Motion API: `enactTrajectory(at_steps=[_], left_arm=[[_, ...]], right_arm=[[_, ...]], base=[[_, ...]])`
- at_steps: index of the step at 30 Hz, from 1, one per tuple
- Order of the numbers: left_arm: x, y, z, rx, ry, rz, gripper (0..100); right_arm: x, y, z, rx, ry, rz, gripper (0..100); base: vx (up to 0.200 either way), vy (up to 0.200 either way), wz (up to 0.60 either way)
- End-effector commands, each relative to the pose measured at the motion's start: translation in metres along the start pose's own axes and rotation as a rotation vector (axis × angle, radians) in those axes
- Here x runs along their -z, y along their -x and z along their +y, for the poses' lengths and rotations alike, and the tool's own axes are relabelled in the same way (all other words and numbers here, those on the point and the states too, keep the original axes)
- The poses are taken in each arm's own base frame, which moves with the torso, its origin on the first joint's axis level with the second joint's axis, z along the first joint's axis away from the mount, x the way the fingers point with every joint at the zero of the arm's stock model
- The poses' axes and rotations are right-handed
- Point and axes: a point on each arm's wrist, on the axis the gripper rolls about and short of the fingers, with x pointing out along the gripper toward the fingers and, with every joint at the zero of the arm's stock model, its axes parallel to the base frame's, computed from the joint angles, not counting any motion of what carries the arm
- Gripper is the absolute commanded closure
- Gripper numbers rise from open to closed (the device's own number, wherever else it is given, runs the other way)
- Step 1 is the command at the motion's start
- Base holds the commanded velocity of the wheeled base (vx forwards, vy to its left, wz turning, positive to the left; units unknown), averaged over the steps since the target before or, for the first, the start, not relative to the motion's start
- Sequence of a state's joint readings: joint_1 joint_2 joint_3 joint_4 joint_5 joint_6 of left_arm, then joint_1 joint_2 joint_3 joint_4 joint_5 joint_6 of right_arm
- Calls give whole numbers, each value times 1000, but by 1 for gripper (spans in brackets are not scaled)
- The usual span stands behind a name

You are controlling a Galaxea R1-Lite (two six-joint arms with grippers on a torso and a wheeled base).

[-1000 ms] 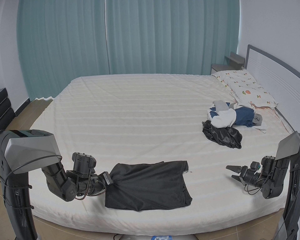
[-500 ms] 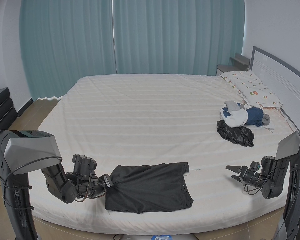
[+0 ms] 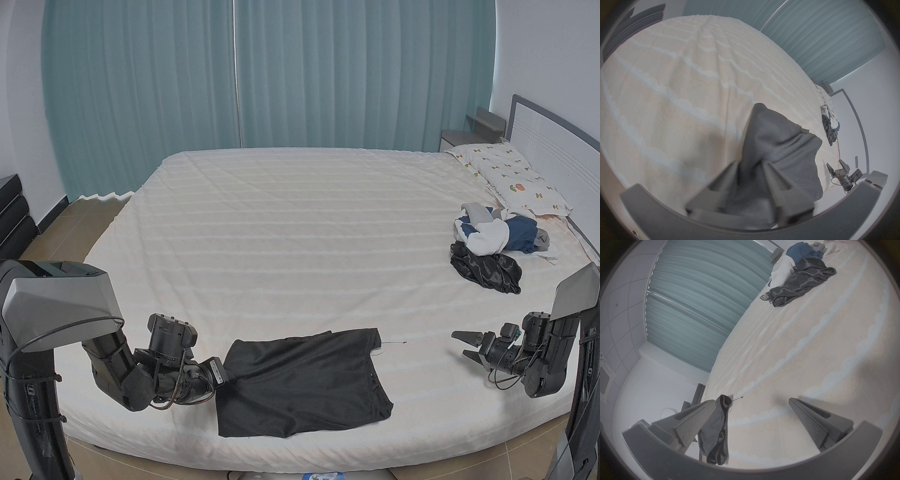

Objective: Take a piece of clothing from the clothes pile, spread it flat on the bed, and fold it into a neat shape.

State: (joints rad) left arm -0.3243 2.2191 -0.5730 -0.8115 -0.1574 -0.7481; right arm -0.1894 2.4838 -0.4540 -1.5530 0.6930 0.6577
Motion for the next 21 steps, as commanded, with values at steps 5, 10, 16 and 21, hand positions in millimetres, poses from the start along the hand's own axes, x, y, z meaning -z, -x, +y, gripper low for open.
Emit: enactTrajectory(at_steps=[5, 10, 16, 21], left_arm=[[-19, -2, -13, 55, 0, -71, 0], [-41, -14, -25, 92, 26, -129, 0], [-46, -35, -24, 52, 30, -128, 0], [-50, -52, -26, 43, 21, -144, 0]], right_arm=[[5, -9, 14, -32, 26, 26, 0], [31, -28, 32, 33, 59, 46, 0], [46, -37, 44, 51, 72, 60, 0], [50, -39, 46, 51, 78, 70, 0]], base=[[0, 0, 0], [0, 0, 0], [0, 0, 0], [0, 0, 0]])
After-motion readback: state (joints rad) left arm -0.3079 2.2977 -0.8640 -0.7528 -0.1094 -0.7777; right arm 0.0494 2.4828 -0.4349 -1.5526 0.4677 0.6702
